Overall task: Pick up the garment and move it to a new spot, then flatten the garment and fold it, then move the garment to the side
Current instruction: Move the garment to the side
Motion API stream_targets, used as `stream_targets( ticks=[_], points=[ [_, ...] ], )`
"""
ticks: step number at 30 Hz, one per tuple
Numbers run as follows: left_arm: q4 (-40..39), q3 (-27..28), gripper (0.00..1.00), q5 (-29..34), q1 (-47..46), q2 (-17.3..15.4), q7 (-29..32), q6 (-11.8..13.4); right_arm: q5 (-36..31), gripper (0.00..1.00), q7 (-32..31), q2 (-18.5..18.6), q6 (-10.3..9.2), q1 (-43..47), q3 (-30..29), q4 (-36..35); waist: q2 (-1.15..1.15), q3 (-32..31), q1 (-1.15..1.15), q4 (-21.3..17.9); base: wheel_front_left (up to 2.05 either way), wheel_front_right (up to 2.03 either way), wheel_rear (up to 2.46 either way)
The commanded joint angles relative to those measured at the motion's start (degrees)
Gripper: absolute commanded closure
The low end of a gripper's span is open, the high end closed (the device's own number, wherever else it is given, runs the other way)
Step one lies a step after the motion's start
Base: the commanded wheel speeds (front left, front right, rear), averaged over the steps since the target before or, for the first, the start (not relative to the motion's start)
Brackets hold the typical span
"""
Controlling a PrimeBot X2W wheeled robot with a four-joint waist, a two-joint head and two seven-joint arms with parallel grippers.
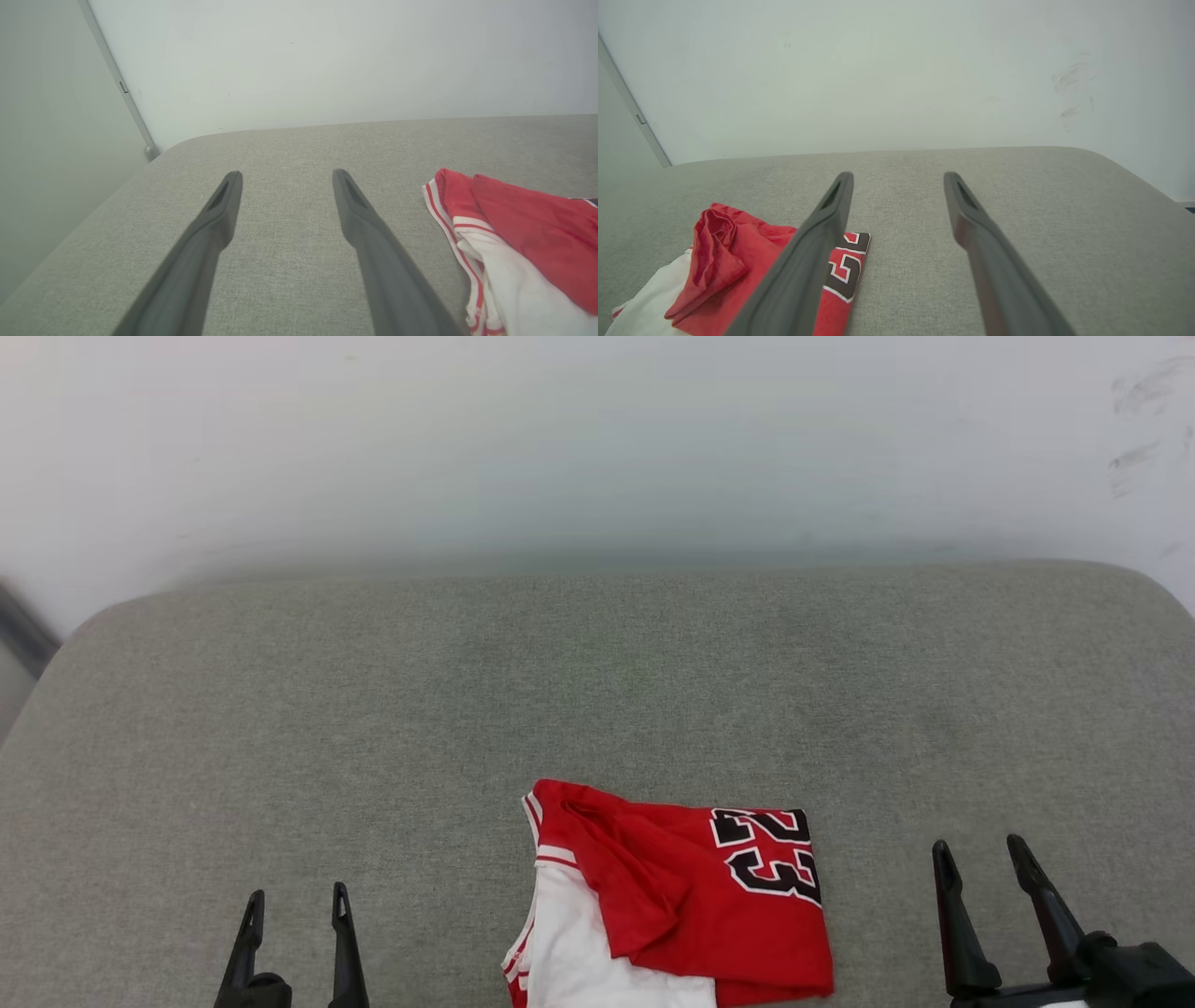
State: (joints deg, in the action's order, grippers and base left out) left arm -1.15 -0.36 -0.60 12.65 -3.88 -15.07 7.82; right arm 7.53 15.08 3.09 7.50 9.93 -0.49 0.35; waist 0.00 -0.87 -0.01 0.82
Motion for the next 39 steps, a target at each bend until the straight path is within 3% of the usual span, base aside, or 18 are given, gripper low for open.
stream_targets(
  ticks=[1,6,12,19,27,31,39],
  points=[
    [-0.11,-0.05,0.00,-0.08,0.74,-0.05,-0.13,0.24,-0.57,0.00,0.09,-0.29,-0.02,0.14,0.01,-0.42,0.00,0.04,0.01,0.00,0.00,0.00,0.00],
    [-0.31,0.20,0.00,-0.49,0.60,0.10,-0.13,0.22,-0.51,0.00,0.08,-0.23,-0.02,-6.04,-2.05,-2.71,0.00,0.59,0.01,-0.26,0.00,0.00,0.00],
    [0.04,-0.21,0.00,-0.39,-0.24,0.28,-0.13,-0.09,-1.22,0.00,-1.67,4.89,-0.02,-16.66,0.66,-0.71,0.00,1.27,0.01,0.13,0.00,0.00,0.00],
    [0.00,-0.27,0.00,-0.74,-1.43,0.51,-0.13,-0.08,4.84,0.00,-18.54,14.53,-0.02,-27.21,12.23,1.80,0.00,3.05,0.01,1.27,0.00,0.00,0.00],
    [0.06,-0.41,0.00,-0.94,-3.06,0.72,-0.13,-0.19,25.66,0.00,-48.05,24.55,-0.03,-32.87,23.13,4.09,0.00,5.45,0.01,1.90,0.00,0.00,0.00],
    [0.07,-0.72,0.00,-1.01,-4.38,0.79,-0.13,-0.53,36.14,0.00,-58.11,27.03,-0.02,-32.49,24.33,5.84,0.00,6.98,0.01,2.49,0.00,0.00,0.00],
    [0.25,-1.92,0.00,-0.65,-7.96,0.88,-0.13,-1.07,45.72,0.00,-65.22,25.77,-0.02,-31.16,23.42,11.89,0.00,11.00,0.01,4.83,0.00,0.00,0.00]
  ],
)
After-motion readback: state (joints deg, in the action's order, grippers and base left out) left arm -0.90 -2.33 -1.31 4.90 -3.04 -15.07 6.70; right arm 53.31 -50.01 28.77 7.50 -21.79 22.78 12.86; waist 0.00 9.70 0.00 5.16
